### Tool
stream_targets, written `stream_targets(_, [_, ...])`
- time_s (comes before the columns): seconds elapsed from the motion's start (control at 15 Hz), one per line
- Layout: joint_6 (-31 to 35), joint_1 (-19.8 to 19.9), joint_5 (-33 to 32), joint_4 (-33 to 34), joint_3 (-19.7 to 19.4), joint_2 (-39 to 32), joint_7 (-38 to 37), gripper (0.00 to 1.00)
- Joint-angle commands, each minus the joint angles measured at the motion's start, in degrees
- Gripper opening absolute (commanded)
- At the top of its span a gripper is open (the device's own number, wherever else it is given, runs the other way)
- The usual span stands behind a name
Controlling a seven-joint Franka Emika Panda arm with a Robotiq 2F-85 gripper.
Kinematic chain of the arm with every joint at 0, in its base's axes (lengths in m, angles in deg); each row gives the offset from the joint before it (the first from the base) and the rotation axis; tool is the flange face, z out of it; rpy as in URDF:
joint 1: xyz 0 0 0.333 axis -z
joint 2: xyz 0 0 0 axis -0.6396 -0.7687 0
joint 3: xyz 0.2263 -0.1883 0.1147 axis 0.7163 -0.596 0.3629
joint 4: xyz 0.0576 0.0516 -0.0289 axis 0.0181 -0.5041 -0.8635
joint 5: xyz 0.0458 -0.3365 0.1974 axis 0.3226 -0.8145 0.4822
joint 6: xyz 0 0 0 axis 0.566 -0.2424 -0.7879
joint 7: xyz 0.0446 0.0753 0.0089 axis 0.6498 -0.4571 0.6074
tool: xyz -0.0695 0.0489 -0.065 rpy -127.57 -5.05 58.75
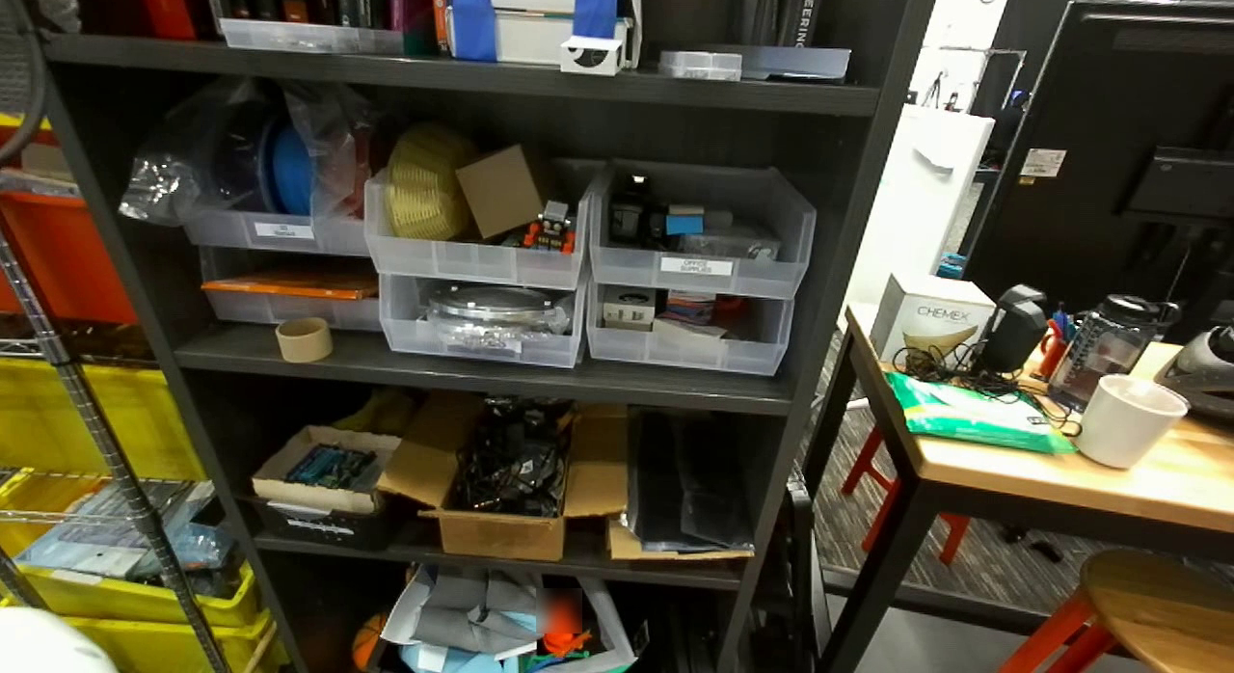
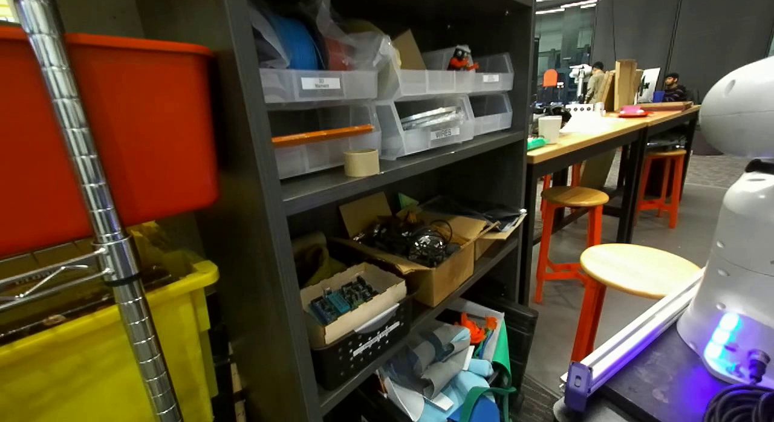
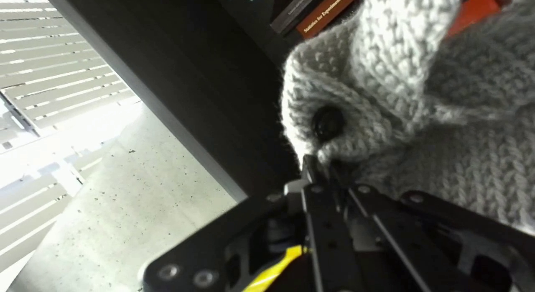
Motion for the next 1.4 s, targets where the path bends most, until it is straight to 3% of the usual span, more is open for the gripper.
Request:
stream_targets(0.0, [-2.2,3.7,0.4,7.1,-1.8,-6.0,4.0,0.02])
stream_targets(0.6, [-7.4,12.5,-1.6,25.4,0.5,-20.4,8.2,0.02])
stream_targets(1.33, [-15.0,23.5,-5.9,40.0,13.8,-38.8,9.9,0.02])
